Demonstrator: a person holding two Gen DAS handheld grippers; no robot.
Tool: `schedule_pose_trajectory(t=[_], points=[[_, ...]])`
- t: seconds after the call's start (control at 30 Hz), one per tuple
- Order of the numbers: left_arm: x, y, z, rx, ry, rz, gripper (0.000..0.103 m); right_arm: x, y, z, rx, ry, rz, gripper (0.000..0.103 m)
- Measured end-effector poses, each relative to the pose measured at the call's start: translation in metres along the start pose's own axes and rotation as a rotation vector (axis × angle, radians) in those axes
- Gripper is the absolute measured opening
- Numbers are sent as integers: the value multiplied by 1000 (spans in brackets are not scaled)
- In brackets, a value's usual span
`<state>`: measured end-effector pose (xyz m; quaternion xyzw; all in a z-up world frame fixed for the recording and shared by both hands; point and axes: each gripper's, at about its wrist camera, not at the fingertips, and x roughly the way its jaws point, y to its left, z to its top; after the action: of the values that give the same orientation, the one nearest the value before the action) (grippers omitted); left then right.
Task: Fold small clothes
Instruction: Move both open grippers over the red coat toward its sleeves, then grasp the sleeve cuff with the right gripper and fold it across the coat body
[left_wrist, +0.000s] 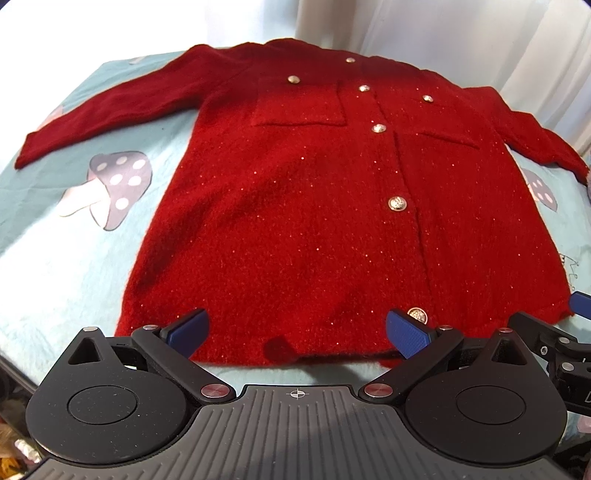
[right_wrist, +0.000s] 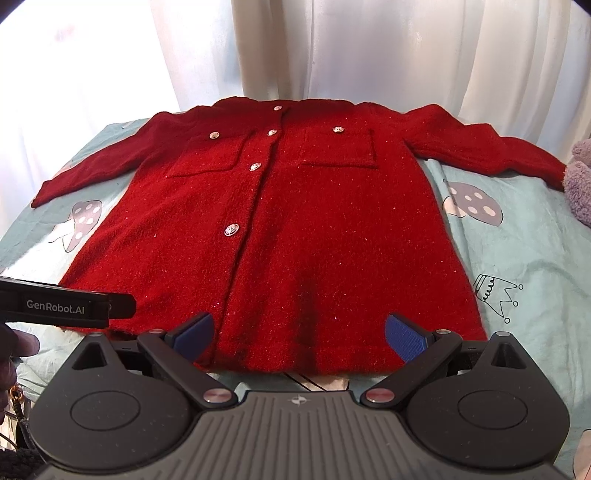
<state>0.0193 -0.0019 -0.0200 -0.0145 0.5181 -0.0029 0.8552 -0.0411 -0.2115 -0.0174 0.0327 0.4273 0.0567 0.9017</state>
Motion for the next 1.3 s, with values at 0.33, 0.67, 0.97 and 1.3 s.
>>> schedule_pose_trajectory(t=[0.33, 0.67, 0.97, 1.3], points=[[10, -6, 5, 9, 24, 5, 103, 12, -9, 2, 13, 21, 20, 99], [21, -12, 8, 26, 51, -39, 103, 18, -22, 5, 49, 20, 80, 99], [35, -9, 44, -58, -22, -99, 103, 33, -137, 44, 335, -349, -102, 99], [59, -8, 91, -181, -92, -123, 103, 100, -339, 97, 975, -553, -215, 75]])
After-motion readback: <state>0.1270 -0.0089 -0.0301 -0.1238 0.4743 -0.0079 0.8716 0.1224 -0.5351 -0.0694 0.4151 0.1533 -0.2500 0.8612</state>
